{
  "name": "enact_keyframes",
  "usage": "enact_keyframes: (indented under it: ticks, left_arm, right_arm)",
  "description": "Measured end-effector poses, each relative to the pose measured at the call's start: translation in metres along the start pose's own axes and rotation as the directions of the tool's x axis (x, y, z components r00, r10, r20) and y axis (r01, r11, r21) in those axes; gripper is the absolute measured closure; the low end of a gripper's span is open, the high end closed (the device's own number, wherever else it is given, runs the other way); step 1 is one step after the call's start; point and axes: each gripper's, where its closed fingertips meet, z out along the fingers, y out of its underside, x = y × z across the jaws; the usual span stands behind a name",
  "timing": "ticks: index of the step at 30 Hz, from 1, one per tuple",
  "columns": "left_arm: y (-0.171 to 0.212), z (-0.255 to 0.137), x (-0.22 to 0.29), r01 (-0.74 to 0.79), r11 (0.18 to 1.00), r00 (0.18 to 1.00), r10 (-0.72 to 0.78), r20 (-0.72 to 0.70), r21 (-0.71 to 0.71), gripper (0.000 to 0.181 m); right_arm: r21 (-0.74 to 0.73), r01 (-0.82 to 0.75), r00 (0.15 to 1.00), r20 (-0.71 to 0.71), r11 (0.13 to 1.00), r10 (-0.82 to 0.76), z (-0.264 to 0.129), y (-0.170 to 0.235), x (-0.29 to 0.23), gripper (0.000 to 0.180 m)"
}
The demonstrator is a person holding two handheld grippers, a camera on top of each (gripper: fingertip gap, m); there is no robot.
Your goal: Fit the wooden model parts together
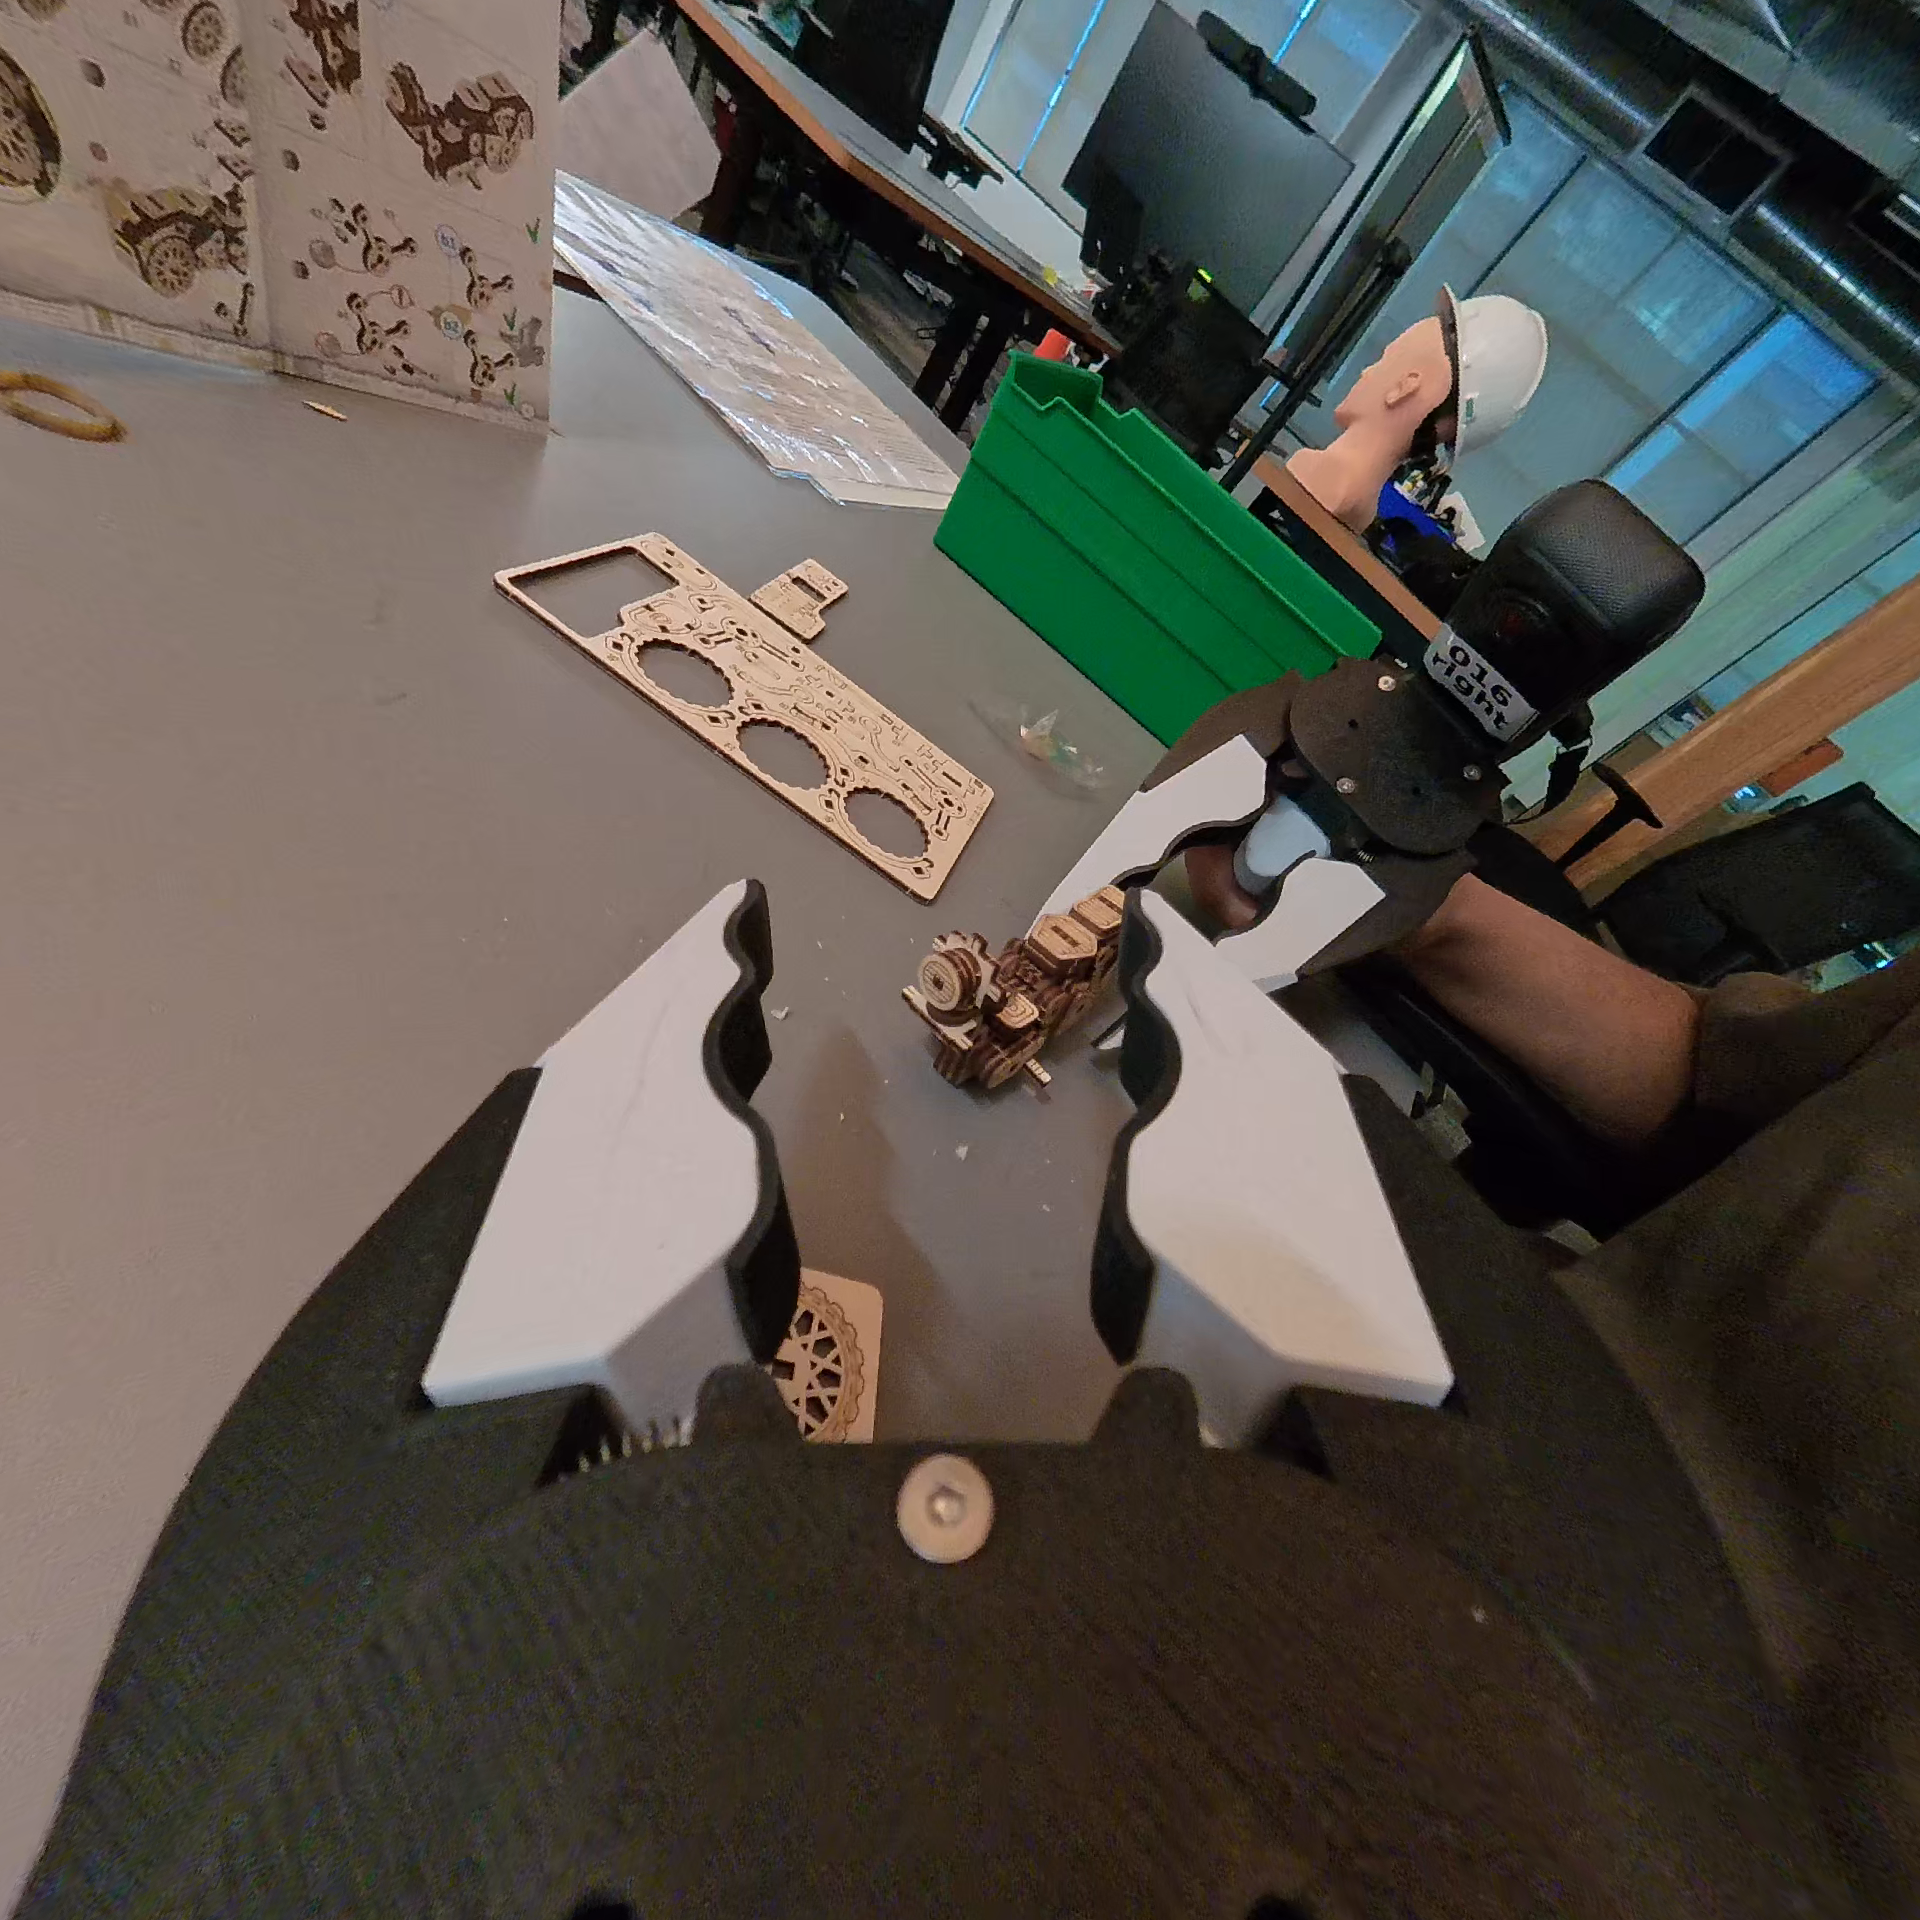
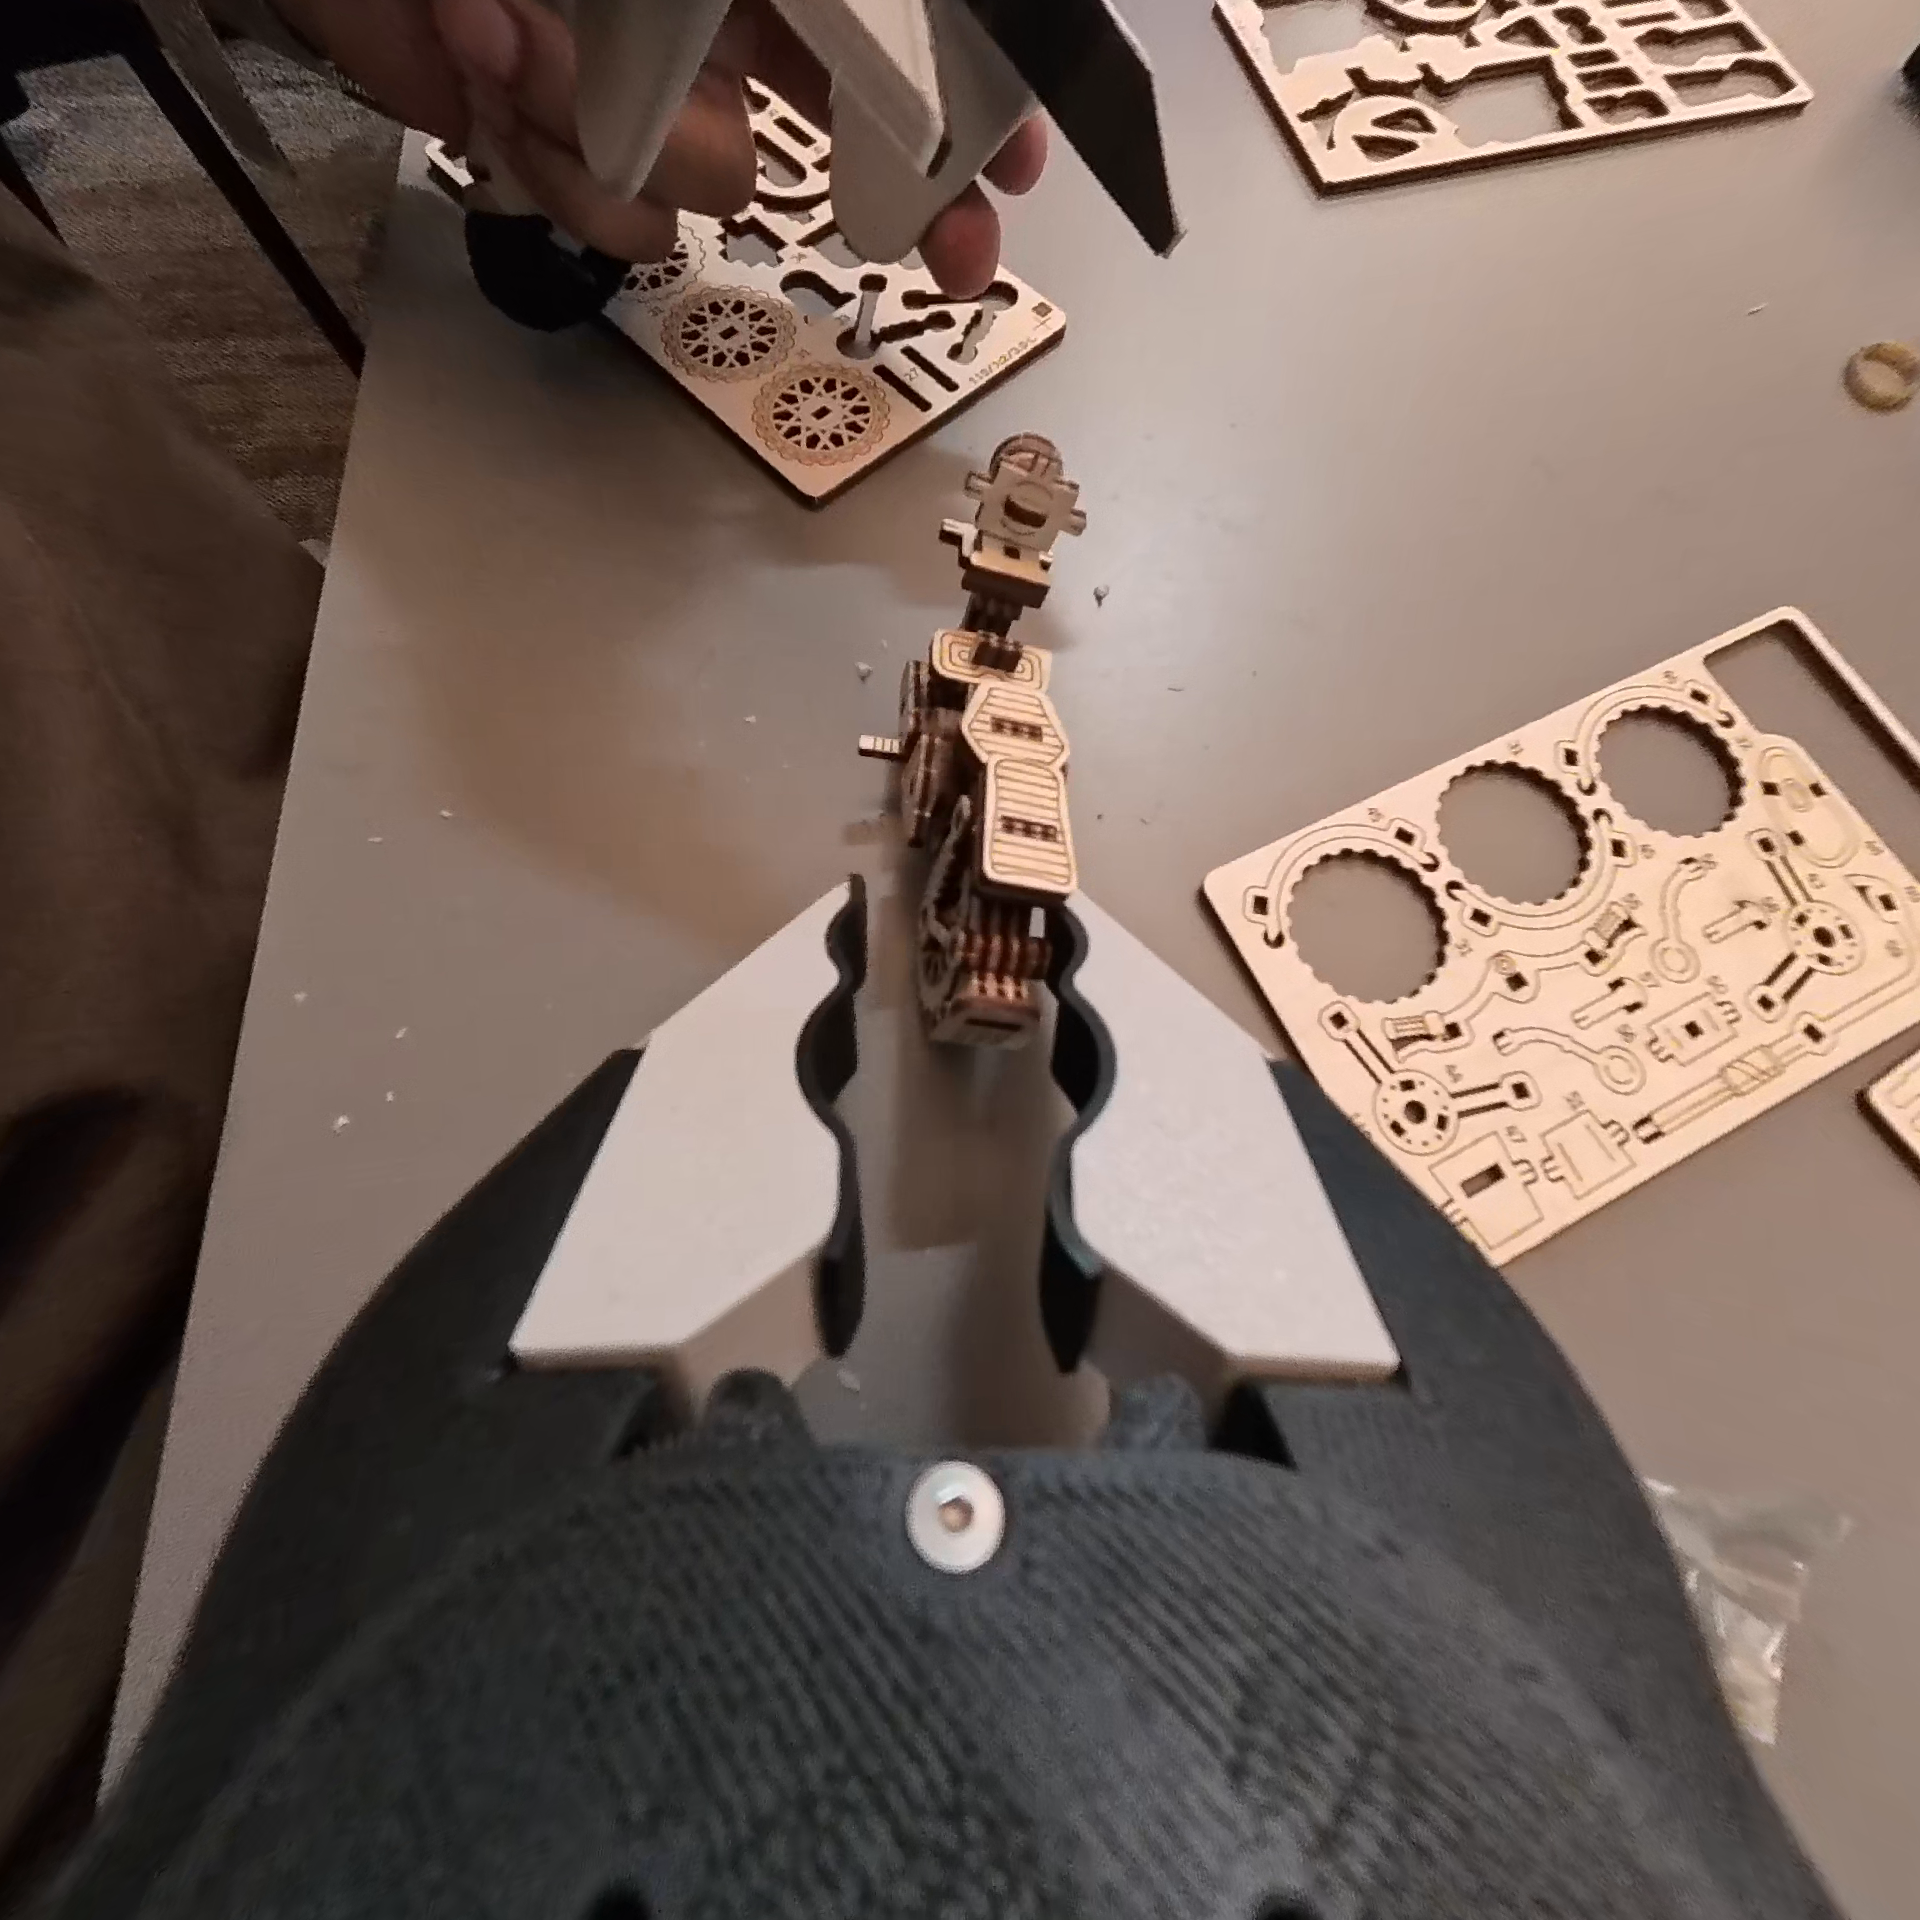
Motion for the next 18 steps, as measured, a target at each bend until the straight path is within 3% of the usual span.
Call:
enact_keyframes:
  ticks: [18]
  left_arm:
    - [-0.023, -0.001, -0.004, 0.102, 0.99, 0.99, -0.091, -0.109, 0.1, 0.112]
  right_arm:
    - [0.107, -0.147, 0.987, 0.085, 0.983, 0.138, -0.007, -0.008, 0.007, 0.127]
